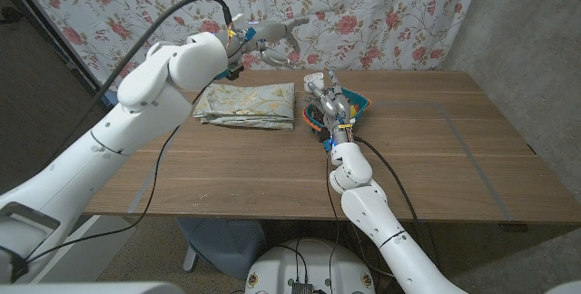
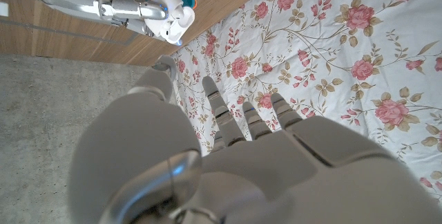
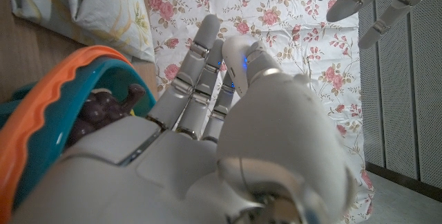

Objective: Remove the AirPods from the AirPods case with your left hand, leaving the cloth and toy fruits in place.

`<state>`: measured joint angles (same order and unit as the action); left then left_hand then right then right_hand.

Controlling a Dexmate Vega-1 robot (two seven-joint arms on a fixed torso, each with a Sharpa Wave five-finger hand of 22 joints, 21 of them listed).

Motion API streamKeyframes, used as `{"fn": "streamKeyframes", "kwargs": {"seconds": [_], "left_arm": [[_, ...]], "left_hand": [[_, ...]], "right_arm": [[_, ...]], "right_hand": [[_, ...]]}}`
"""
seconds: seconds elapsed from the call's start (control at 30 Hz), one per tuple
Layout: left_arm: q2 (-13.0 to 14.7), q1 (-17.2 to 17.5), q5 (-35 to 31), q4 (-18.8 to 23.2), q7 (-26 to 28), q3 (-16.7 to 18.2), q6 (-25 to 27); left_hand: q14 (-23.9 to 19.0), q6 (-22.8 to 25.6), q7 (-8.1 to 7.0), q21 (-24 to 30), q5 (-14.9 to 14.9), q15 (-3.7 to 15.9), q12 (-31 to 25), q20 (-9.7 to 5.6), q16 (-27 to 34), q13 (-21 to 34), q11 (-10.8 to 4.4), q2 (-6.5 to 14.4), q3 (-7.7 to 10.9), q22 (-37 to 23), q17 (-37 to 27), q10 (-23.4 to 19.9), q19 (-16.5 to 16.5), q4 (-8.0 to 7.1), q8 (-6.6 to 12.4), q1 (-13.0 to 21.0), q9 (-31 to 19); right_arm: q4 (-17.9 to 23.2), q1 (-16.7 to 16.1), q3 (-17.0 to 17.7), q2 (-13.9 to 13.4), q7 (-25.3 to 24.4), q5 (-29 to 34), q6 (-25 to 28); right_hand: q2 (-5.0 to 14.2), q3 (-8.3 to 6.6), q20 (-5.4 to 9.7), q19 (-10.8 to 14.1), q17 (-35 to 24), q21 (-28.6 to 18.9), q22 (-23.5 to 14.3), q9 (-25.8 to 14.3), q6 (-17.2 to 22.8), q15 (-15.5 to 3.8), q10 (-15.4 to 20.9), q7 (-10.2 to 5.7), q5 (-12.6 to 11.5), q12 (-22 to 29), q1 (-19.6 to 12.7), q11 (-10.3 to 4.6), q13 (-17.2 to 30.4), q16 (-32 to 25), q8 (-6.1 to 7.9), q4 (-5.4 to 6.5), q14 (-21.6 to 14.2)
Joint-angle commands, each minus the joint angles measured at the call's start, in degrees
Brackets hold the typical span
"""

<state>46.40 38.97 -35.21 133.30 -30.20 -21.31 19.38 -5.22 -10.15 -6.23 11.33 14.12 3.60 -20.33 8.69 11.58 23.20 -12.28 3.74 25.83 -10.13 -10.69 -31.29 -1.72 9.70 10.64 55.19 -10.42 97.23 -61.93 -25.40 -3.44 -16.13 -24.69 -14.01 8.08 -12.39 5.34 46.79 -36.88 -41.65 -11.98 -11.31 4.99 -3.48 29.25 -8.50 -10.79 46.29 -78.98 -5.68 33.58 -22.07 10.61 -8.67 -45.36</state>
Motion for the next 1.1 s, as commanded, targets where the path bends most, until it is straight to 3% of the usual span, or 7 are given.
{"fn": "streamKeyframes", "kwargs": {"seconds": [0.03,0.1,0.13,0.17,0.33,0.67,1.1], "left_arm": [[-1.81,-1.28,-6.9,-1.17,-6.79,0.28,-3.97],[-5.6,-2.89,1.05,-2.91,-13.11,2.34,0.15],[-6.87,-2.81,4.33,-3.93,-13.5,3.6,0.95],[-6.27,-1.19,4.8,-4.77,-9.16,4.77,-3.57],[-5.13,-1.78,1.95,-4.67,-7.58,3.24,-4.58],[-4.34,-5.73,-1.84,-5.49,-11.7,-1.42,-4.56],[-5.93,-5.62,-5.31,-5.71,-14.36,-1.77,-4.68]], "left_hand": [[-0.19,-8.93,0.32,0.15,-0.24,0.36,-0.19,-0.19,-0.01,0.24,-0.29,0.04,0.52,-0.14,-0.1,-0.49,-0.33,0.15,0.63,1.05,-0.15],[-0.2,-8.93,0.23,0.14,-0.31,0.38,-0.21,-0.21,-0.01,0.28,-0.29,0.04,0.5,-0.13,-0.1,-0.52,-0.33,0.17,0.65,1.17,-0.15],[-0.17,-8.93,0.2,0.15,-0.34,0.42,-0.19,-0.3,-0.03,0.29,-0.28,0.01,0.49,-0.13,-0.09,-0.49,-0.36,0.19,0.66,1.22,-0.15],[-0.1,-8.92,0.24,0.15,-0.37,0.41,-0.17,-0.21,-0.06,0.3,-0.27,-0.01,0.48,-0.13,-0.09,-0.44,-0.36,0.2,0.66,1.27,-0.16],[-0.58,-8.24,-0.49,0.27,-0.75,0.53,-0.09,-0.47,0.15,0.37,-0.14,-0.12,0.2,-0.12,-0.11,-0.48,-0.78,-0.04,0.93,1.3,-0.16],[-1.4,-7.51,-0.74,0.34,-1.22,1.07,-0.57,-0.73,0.43,0.47,-0.21,-0.13,-0.1,-0.1,-0.09,-2.2,-1.2,-0.2,1.1,1.36,-0.15],[-1.53,-7.4,-0.8,0.23,-1.46,1.37,-0.92,-0.87,0.36,0.62,-0.25,0.03,-0.22,-0.1,-0.07,-3.36,-1.11,-0.23,1.05,1.68,-0.15]], "right_arm": [[-0.37,0.4,0.14,0.29,-0.08,0.08,0.59],[-0.45,0.43,0.17,0.29,0.03,0.06,0.53],[-0.46,0.42,0.18,0.3,0.05,0.09,0.5],[-0.5,0.44,0.18,0.28,0.05,0.16,0.46],[-0.59,0.43,0.28,0.17,0.63,-0.12,0.24],[-0.37,0.21,0.44,0.1,1.11,-0.51,-0.08],[-0.11,-0.05,0.64,0.05,1.38,-0.97,-0.1]], "right_hand": [[-0.1,0.34,6.86,-0.36,-0.23,-0.36,-0.14,-0.23,-0.44,-10.05,5.12,0.06,-0.38,0.24,-0.69,-5.21,0.3,0.19,0.33,0.04,-2.07],[-0.1,0.36,6.85,-0.4,-0.24,-0.42,-0.13,-0.23,-0.41,-10.05,5.14,0.03,-0.38,0.25,-0.69,-5.23,0.32,0.21,0.37,0.05,-2.08],[-0.1,0.37,6.85,-0.41,-0.25,-0.44,-0.13,-0.23,-0.4,-10.05,5.2,0.05,-0.39,0.27,-0.69,-5.19,0.32,0.22,0.38,0.06,-2.08],[-0.1,0.38,6.85,-0.42,-0.25,-0.46,-0.13,-0.23,-0.39,-10.05,5.21,0.06,-0.39,0.27,-0.7,-5.2,0.32,0.22,0.39,0.06,-2.08],[-0.09,0.43,6.85,-0.53,-0.27,-0.65,-0.12,-0.22,-0.33,-10.05,5.24,0.12,-0.4,0.25,-0.71,-5.12,0.31,0.28,0.46,0.08,-2.1],[-0.08,0.52,6.85,-0.79,-0.31,-0.95,-0.09,-0.21,-0.38,-10.05,5.29,0.07,-0.42,0.21,-0.75,-5.15,0.29,0.37,0.51,0.09,-2.15],[-0.04,0.58,6.86,-1.01,-0.35,-1.25,-0.07,-0.2,-0.4,-10.04,5.21,0.13,-0.45,0.19,-0.8,-5.19,0.37,0.47,0.56,0.11,-2.17]]}}
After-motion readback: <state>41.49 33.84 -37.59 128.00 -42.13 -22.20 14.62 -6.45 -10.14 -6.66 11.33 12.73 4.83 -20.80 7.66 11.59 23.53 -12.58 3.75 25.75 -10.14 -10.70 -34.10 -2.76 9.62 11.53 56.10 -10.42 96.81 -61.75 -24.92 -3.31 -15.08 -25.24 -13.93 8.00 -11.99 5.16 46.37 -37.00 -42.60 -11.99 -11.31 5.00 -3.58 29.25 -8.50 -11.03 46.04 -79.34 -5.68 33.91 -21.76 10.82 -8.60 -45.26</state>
